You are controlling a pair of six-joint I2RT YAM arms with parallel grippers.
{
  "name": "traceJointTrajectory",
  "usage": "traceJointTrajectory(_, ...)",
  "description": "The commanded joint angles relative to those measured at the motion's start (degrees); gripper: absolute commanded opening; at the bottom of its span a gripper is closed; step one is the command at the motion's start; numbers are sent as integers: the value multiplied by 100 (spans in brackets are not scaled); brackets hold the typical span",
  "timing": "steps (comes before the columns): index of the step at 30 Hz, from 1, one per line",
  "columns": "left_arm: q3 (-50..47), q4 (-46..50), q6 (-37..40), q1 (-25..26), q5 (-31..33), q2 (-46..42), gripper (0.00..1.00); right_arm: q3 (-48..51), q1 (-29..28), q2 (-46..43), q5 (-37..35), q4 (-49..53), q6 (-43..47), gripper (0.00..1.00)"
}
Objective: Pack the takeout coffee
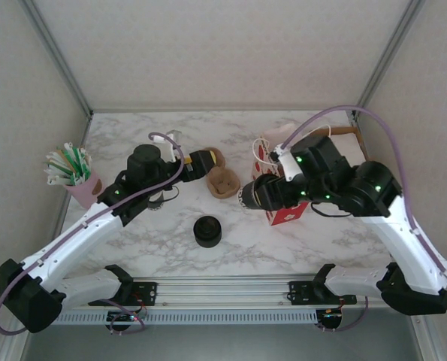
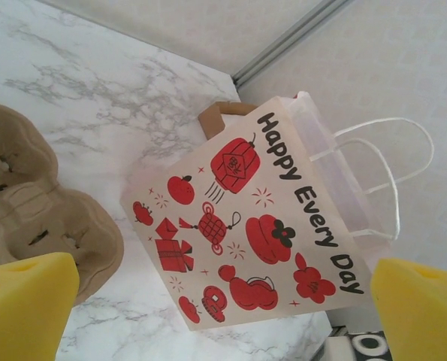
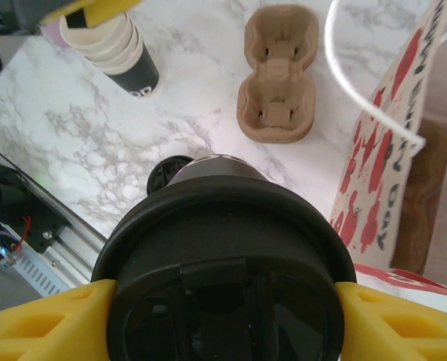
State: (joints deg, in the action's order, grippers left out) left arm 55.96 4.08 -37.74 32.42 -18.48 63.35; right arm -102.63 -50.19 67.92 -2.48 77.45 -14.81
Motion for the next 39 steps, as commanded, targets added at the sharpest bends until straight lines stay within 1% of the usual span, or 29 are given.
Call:
traceJointTrajectory(1,302,-169,-57,17,-234,118,99,-460,-43,-146,-309,355,-89,69)
traceJointTrajectory(8,673,-300,-56,222,-348,487,100,-1037,-34,-139,-813,604,-100,70)
traceJointTrajectory(15,1092,-550,-84,572,-491,1018,99,-1355,-34,-110,-1301,778,-115,69)
traceJointTrajectory(19,1394,-614,-58,789,-561,1394,96,-1552,-34,-112,-1602,887,-121,69)
traceJointTrajectory(22,1595,-651,-58,900,-612,1651,92,-1666,-34,-109,-1876,980,-130,69)
traceJointTrajectory(25,1768,-681,-58,958,-647,1873,85,-1755,-20,-56,-2121,1076,-136,69)
traceJointTrajectory(29,1949,-754,-93,967,-738,2133,69,-1894,49,102,-2431,1238,-151,69)
traceJointTrajectory(31,2021,-789,-111,967,-798,2246,62,-1995,120,232,-2531,1313,-153,69)
traceJointTrajectory(33,2071,-825,-136,976,-882,2346,54,-2128,230,389,-2564,1390,-122,68)
traceJointTrajectory(36,2085,-870,-155,985,-937,2425,45,-2272,402,612,-2556,1456,-39,68)
traceJointTrajectory(39,2054,-876,-149,983,-956,2433,36,-2409,667,858,-2403,1544,21,68)
